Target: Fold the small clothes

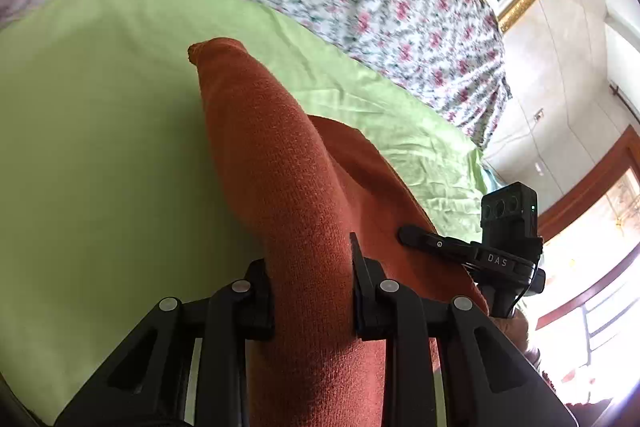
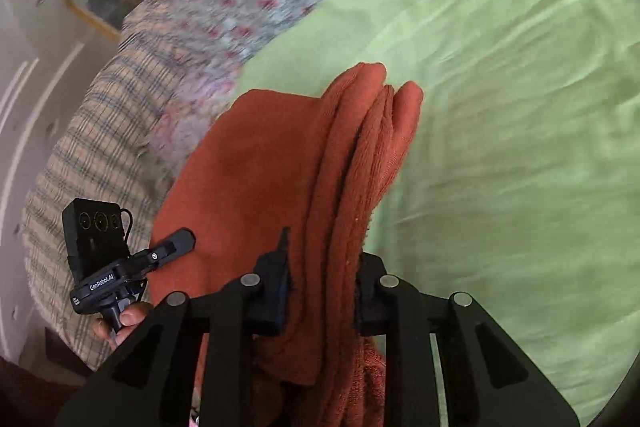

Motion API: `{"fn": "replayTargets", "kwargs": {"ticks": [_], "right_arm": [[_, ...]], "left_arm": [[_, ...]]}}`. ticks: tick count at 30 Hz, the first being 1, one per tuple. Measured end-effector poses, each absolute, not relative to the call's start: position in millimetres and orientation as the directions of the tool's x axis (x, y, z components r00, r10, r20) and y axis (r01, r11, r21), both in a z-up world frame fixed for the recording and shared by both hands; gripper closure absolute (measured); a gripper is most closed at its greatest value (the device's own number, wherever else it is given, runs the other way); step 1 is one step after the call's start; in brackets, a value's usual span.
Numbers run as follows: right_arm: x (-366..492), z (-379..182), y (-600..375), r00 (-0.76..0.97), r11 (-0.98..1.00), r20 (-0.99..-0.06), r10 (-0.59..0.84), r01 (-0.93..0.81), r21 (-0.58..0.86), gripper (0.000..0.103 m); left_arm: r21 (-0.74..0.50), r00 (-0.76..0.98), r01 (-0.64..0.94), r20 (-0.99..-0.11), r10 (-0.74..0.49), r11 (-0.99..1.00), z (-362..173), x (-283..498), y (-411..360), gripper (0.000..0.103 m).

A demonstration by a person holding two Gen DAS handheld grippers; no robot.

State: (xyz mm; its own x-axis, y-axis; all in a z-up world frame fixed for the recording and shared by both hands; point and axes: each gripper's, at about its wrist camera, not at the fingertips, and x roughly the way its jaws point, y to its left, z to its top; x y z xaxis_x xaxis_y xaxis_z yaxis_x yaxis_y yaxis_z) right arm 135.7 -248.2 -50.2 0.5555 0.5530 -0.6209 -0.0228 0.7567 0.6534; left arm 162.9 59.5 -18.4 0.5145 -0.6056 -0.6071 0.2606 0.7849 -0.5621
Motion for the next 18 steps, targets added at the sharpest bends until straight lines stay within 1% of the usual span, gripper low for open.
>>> {"fn": "replayTargets", "kwargs": {"ticks": [6, 11, 13, 14, 15, 16, 17, 18], "right_arm": [[137, -63, -200, 0.503, 0.736, -0.615, 0.608, -0.068, 0.673, 0.078], [135, -73, -187, 0.470, 0.763, -0.657, 0.589, -0.058, 0.643, 0.078], [133, -76, -186, 0.464, 0.777, -0.674, 0.574, -0.050, 0.627, 0.078], [133, -77, -186, 0.462, 0.787, -0.685, 0.564, -0.049, 0.615, 0.078], [132, -78, -184, 0.457, 0.798, -0.697, 0.552, -0.048, 0.601, 0.077], [132, -79, -183, 0.455, 0.802, -0.702, 0.547, -0.046, 0.595, 0.076], [133, -80, -184, 0.455, 0.803, -0.704, 0.545, -0.042, 0.595, 0.072], [132, -81, -184, 0.456, 0.804, -0.708, 0.539, -0.030, 0.593, 0.069]], "left_arm": [[-0.586, 0.538, 0.214, -0.597, -0.594, 0.782, -35, 132, 108, 0.077], [-0.617, 0.506, 0.155, -0.621, -0.599, 0.772, -68, 129, 118, 0.074], [-0.635, 0.493, 0.149, -0.617, -0.613, 0.758, -76, 129, 123, 0.070], [-0.646, 0.486, 0.142, -0.615, -0.621, 0.750, -79, 130, 125, 0.064], [-0.653, 0.483, 0.130, -0.616, -0.623, 0.746, -80, 133, 127, 0.056], [-0.657, 0.484, 0.115, -0.617, -0.620, 0.745, -82, 135, 130, 0.051], [-0.663, 0.490, 0.105, -0.615, -0.618, 0.742, -82, 138, 134, 0.047], [-0.670, 0.494, 0.101, -0.608, -0.622, 0.735, -83, 141, 138, 0.045]]}}
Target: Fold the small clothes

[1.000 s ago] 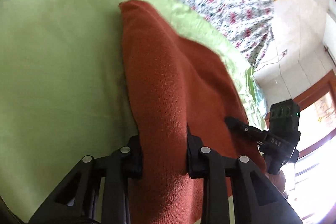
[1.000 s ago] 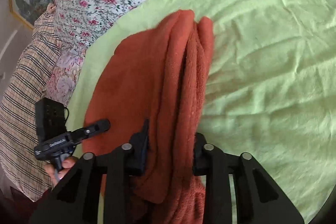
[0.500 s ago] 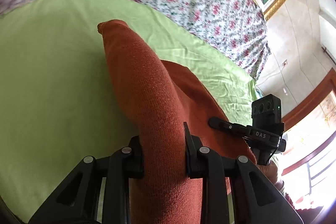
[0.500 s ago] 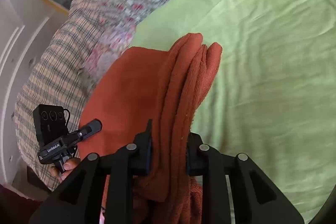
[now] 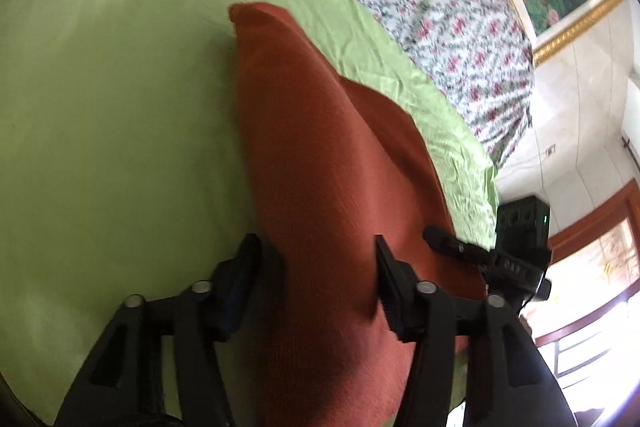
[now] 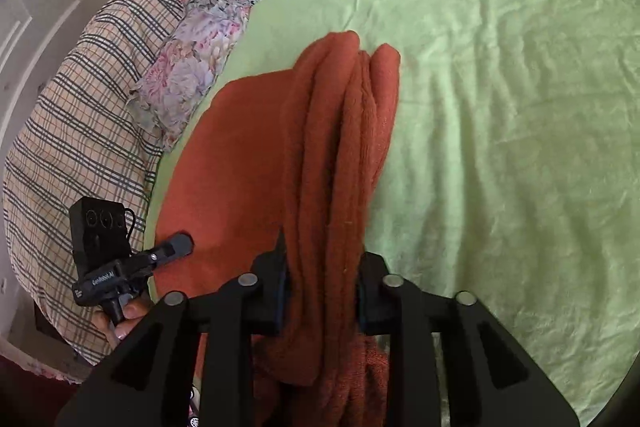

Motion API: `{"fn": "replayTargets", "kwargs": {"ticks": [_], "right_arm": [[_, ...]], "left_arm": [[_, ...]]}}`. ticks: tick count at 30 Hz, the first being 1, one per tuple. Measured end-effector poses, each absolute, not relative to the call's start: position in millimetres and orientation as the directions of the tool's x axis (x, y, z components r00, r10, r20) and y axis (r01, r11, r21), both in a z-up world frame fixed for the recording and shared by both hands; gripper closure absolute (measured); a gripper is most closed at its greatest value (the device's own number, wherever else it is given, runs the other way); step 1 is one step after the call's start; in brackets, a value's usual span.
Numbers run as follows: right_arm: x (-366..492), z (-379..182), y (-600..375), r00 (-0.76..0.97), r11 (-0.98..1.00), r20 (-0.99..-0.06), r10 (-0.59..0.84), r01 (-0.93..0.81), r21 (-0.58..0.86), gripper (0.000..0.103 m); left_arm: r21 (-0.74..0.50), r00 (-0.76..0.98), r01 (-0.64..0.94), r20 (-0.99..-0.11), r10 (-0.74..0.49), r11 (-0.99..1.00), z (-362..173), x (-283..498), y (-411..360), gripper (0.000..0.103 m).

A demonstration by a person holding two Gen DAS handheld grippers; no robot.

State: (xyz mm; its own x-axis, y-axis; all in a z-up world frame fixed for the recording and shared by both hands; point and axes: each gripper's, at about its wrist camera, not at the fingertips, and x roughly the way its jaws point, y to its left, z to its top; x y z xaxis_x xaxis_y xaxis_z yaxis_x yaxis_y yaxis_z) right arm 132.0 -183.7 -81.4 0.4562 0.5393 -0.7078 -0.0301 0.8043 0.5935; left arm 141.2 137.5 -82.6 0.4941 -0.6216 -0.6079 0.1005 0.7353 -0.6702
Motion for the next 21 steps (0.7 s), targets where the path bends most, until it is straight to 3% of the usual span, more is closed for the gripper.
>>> {"fn": "replayTargets", "kwargs": {"ticks": [4, 13, 14, 15, 16, 21], "right_arm": [[130, -79, -187, 0.463, 0.823, -0.728, 0.505, -0.005, 0.567, 0.052], [135, -49, -202, 0.552, 0.833, -0.697, 0.458, 0.006, 0.553, 0.051], [135, -48, -201, 0.553, 0.833, -0.696, 0.458, 0.005, 0.553, 0.051], [136, -47, -202, 0.553, 0.833, -0.695, 0.459, 0.005, 0.554, 0.051], [136, -47, -202, 0.553, 0.832, -0.694, 0.461, 0.004, 0.555, 0.051], [135, -42, -202, 0.558, 0.841, -0.698, 0.449, 0.000, 0.541, 0.051]], "left_arm": [[-0.699, 0.513, 0.078, -0.583, -0.629, 0.711, -79, 166, 152, 0.044], [-0.694, 0.514, 0.030, -0.607, -0.607, 0.720, -79, 263, 159, 0.046], [-0.684, 0.516, 0.018, -0.618, -0.593, 0.729, -81, 275, 160, 0.054], [-0.677, 0.519, 0.010, -0.626, -0.583, 0.736, -82, 282, 160, 0.068], [-0.666, 0.523, 0.002, -0.635, -0.568, 0.746, -81, 290, 162, 0.075], [-0.581, 0.598, -0.020, -0.659, -0.456, 0.813, -54, 313, 166, 0.081]]}}
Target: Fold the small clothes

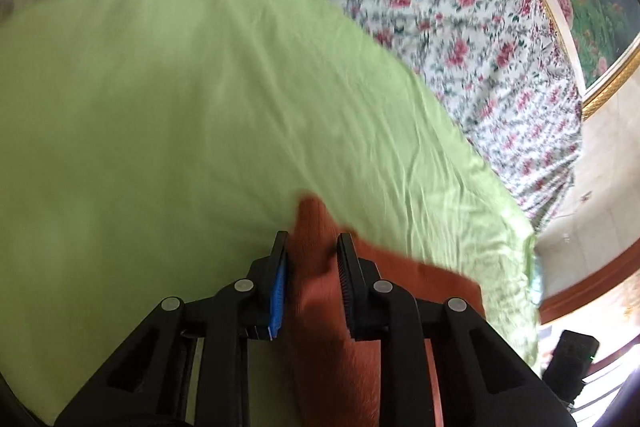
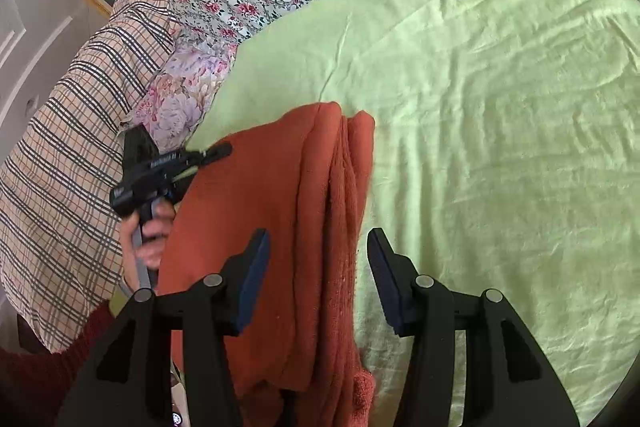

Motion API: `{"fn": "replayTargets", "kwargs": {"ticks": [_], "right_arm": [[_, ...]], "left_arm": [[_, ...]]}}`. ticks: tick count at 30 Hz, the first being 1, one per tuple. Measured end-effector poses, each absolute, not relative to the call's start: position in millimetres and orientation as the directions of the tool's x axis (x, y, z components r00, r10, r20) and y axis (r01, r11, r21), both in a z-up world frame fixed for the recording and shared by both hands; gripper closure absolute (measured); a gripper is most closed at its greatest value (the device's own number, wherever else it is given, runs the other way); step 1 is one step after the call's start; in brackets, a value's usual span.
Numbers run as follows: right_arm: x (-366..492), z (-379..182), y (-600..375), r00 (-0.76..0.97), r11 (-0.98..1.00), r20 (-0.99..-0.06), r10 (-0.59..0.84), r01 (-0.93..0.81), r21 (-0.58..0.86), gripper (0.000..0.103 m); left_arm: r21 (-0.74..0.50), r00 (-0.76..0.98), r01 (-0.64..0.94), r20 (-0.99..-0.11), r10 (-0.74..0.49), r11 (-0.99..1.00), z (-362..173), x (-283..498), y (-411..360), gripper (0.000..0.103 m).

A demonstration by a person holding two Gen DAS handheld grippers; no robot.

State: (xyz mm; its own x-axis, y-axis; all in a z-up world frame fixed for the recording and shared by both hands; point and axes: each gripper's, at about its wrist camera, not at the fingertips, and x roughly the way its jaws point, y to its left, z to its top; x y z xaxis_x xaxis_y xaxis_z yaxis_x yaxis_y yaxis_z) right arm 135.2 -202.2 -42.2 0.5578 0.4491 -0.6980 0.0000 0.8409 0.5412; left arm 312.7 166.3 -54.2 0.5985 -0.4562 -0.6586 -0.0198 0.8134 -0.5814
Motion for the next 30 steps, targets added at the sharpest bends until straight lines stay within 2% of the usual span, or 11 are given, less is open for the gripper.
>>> {"fn": "replayTargets", "kwargs": {"ticks": [4, 7, 9, 10, 16, 17, 18, 19, 21, 25, 30], "right_arm": [[137, -34, -204, 0.571, 0.841, -0.684, 0.453, -0.020, 0.541, 0.051], [140, -31, -199, 0.570, 0.844, -0.682, 0.459, -0.038, 0.536, 0.051], [143, -32, -195, 0.564, 0.848, -0.687, 0.458, -0.046, 0.528, 0.051], [146, -33, -193, 0.559, 0.851, -0.691, 0.458, -0.050, 0.523, 0.051], [169, -49, -185, 0.516, 0.871, -0.732, 0.444, -0.057, 0.488, 0.051], [172, -52, -185, 0.510, 0.876, -0.741, 0.438, -0.057, 0.479, 0.058], [178, -57, -184, 0.495, 0.881, -0.754, 0.432, -0.053, 0.471, 0.078], [180, -59, -183, 0.489, 0.885, -0.762, 0.425, -0.045, 0.464, 0.086], [178, -47, -182, 0.510, 0.881, -0.744, 0.432, -0.063, 0.469, 0.087], [155, -5, -178, 0.611, 0.897, -0.678, 0.409, -0.131, 0.422, 0.087], [165, -56, -198, 0.538, 0.913, -0.766, 0.353, -0.019, 0.407, 0.087]], "left_arm": [[-0.537, 0.635, -0.024, -0.659, -0.402, 0.843, -29, 299, 172, 0.079], [-0.508, 0.644, -0.008, -0.661, -0.384, 0.861, -17, 264, 167, 0.068], [-0.472, 0.656, 0.005, -0.664, -0.359, 0.881, -11, 235, 161, 0.053], [-0.457, 0.662, 0.009, -0.664, -0.348, 0.889, -10, 219, 158, 0.051], [-0.390, 0.657, 0.011, -0.691, -0.301, 0.921, -16, 154, 139, 0.046], [-0.371, 0.649, 0.015, -0.703, -0.291, 0.929, -19, 144, 138, 0.046], [-0.353, 0.641, 0.019, -0.714, -0.282, 0.936, -22, 141, 134, 0.046], [-0.330, 0.630, 0.023, -0.728, -0.270, 0.944, -24, 138, 130, 0.046], [-0.286, 0.614, 0.025, -0.751, -0.240, 0.958, -27, 134, 123, 0.046], [-0.277, 0.600, 0.028, -0.764, -0.238, 0.960, -32, 130, 118, 0.044], [-0.244, 0.571, 0.025, -0.793, -0.214, 0.969, -43, 131, 106, 0.044]]}}
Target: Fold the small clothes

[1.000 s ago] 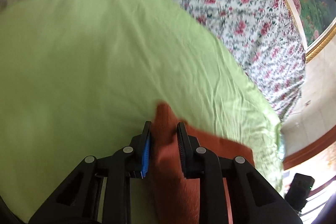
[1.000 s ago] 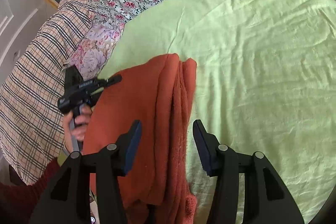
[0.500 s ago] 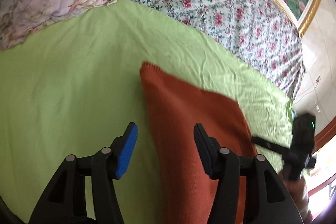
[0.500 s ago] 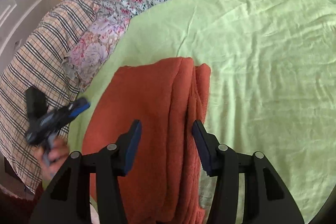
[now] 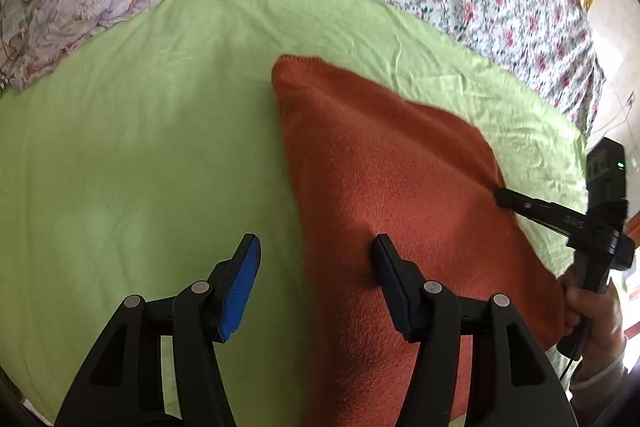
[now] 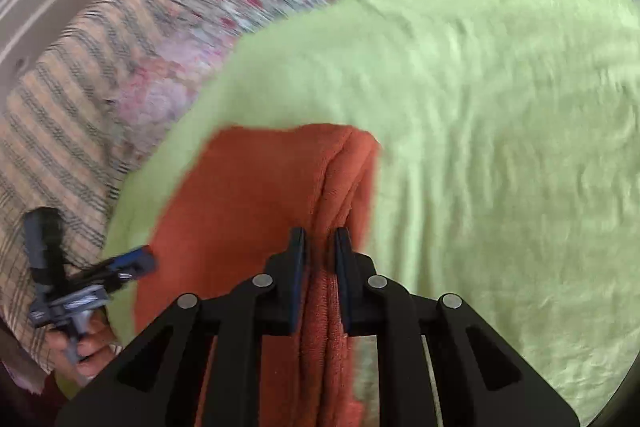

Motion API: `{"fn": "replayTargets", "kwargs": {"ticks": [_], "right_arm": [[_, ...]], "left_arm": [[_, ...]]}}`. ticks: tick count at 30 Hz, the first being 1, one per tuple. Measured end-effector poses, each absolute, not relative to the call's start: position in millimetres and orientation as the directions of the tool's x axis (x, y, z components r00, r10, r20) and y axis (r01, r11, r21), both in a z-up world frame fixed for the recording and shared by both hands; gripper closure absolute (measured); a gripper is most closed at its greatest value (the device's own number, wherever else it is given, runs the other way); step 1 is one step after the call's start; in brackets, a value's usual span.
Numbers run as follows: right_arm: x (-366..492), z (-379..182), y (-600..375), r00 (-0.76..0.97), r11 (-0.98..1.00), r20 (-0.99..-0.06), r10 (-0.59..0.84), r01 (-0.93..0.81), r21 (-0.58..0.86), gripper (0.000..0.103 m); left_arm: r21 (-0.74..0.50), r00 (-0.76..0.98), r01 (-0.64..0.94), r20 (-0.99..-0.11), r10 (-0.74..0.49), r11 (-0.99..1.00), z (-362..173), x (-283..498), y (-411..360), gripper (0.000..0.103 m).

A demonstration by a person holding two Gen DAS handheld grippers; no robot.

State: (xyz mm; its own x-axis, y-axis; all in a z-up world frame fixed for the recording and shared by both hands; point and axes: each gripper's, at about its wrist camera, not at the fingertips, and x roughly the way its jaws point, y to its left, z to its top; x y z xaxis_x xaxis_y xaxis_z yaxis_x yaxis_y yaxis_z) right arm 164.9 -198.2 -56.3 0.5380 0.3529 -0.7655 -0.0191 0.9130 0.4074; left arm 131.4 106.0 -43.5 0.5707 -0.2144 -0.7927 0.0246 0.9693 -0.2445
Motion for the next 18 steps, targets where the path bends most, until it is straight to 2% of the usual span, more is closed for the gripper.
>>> {"fn": "replayTargets", "kwargs": {"ticks": [4, 8, 10, 12, 17, 18], "right_arm": [[170, -81, -207, 0.524, 0.906, -0.775, 0.353, 0.014, 0.423, 0.087], [176, -81, -206, 0.533, 0.923, -0.785, 0.317, 0.016, 0.383, 0.087], [179, -81, -205, 0.528, 0.927, -0.790, 0.310, 0.016, 0.375, 0.086], [178, -80, -209, 0.527, 0.921, -0.789, 0.316, 0.028, 0.388, 0.074], [147, -56, -215, 0.562, 0.906, -0.761, 0.325, 0.047, 0.422, 0.071], [136, -48, -215, 0.575, 0.897, -0.743, 0.343, 0.034, 0.440, 0.066]], "left_arm": [[-0.227, 0.543, 0.012, -0.816, -0.197, 0.974, -61, 136, 96, 0.043], [-0.224, 0.554, -0.022, -0.814, -0.174, 0.974, -71, 139, 97, 0.030], [-0.230, 0.556, -0.034, -0.813, -0.173, 0.972, -72, 139, 100, 0.029], [-0.236, 0.554, -0.045, -0.814, -0.173, 0.971, -68, 135, 102, 0.029], [-0.252, 0.572, -0.044, -0.799, -0.182, 0.967, -54, 113, 105, 0.029], [-0.253, 0.578, -0.038, -0.795, -0.185, 0.967, -51, 107, 105, 0.031]]}}
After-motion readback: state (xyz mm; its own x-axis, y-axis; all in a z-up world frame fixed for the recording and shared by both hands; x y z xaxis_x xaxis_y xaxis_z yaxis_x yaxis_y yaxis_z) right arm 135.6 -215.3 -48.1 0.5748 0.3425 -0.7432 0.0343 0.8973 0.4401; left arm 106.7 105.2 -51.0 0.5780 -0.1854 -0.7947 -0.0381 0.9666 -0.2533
